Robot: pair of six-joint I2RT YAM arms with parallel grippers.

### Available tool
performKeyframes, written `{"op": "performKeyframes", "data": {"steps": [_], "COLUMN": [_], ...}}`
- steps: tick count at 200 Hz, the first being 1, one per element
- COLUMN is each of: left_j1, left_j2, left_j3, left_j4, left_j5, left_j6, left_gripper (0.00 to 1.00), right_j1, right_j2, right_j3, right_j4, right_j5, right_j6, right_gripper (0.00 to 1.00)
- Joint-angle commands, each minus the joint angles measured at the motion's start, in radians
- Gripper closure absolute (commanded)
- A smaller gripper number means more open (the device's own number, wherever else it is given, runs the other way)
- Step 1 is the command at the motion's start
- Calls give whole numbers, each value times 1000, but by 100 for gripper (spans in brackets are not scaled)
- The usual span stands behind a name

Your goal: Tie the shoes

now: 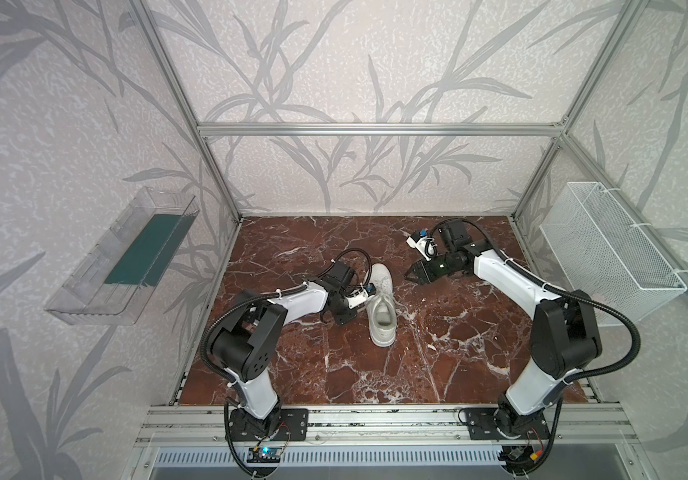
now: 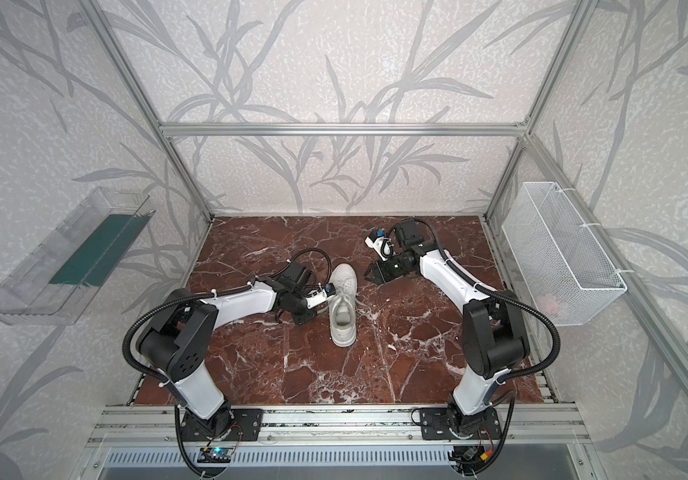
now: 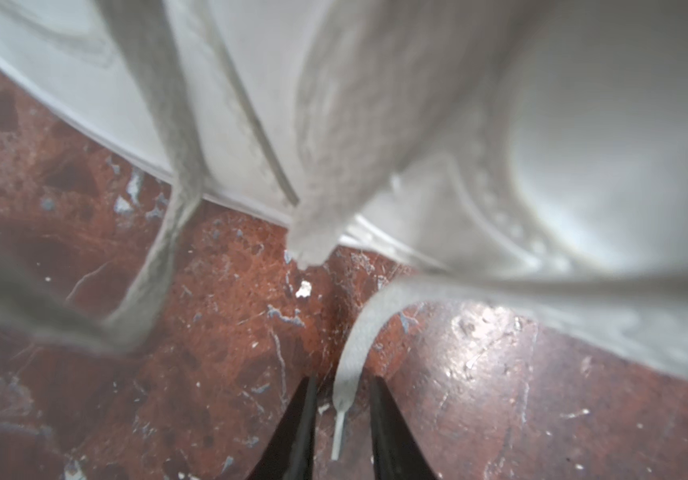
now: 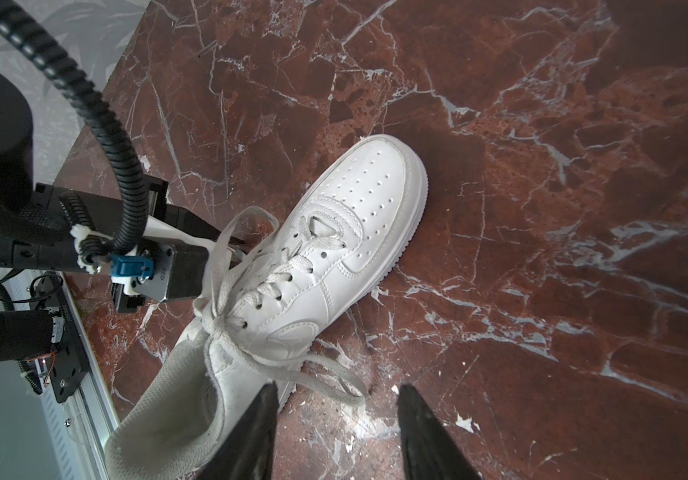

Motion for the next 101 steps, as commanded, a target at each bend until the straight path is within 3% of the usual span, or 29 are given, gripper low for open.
{"op": "performKeyframes", "data": {"steps": [1, 17, 34, 101], "left_j1": [-14, -16, -16, -15], "left_j2": [29, 21, -1, -126], "left_j3": [-3, -10, -27, -56], "left_j4": [-56, -56, -41, 9], "left_j5": [-30, -27, -31, -34], "left_j6": [-3, -6, -6, -24], "left_gripper": [82, 94, 100, 100], "right_j1": [4, 4, 4, 13], "right_j2": [-8, -9, -9, -9], "right_j3": [-3, -6, -9, 1], "right_j4": [-6, -5, -3, 10], "right_j5": [4, 3, 4, -47], "right_j6": [-6, -10, -11, -26], "right_gripper": [52, 52, 52, 53]}}
